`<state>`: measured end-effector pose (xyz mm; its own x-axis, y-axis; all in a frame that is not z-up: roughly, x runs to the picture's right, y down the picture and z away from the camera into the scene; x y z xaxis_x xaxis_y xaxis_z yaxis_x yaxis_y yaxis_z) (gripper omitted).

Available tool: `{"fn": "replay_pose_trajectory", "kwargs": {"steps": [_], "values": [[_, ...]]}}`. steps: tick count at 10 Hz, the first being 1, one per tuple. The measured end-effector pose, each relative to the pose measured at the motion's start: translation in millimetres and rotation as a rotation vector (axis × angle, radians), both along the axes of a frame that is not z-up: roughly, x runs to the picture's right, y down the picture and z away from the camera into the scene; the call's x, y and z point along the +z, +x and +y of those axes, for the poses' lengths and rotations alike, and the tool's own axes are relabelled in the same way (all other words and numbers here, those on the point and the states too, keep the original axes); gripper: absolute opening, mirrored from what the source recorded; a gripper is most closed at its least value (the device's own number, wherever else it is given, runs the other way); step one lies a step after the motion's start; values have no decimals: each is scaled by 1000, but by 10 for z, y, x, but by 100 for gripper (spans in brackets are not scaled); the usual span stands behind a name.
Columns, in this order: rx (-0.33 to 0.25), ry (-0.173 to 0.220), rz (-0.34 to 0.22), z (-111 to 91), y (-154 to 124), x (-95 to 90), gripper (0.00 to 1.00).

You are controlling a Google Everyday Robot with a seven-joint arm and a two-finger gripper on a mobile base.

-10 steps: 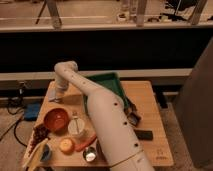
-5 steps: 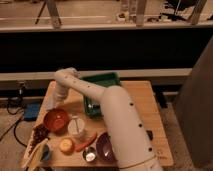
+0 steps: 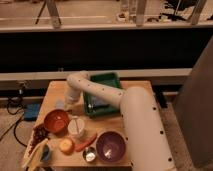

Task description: Wipe table surface with towel

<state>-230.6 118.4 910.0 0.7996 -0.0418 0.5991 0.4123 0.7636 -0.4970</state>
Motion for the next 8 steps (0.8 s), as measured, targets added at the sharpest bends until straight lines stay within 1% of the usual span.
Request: {"fn": "replay_pose_trajectory", "kwargs": {"steps": [1,3,5,8], "values": [[37,-3,43,-24,204,47,2],[91,0,98,-105,387,142,2],[133,23,125,-288,405,257,2],[166,57,160,-619,361,415,2]]}}
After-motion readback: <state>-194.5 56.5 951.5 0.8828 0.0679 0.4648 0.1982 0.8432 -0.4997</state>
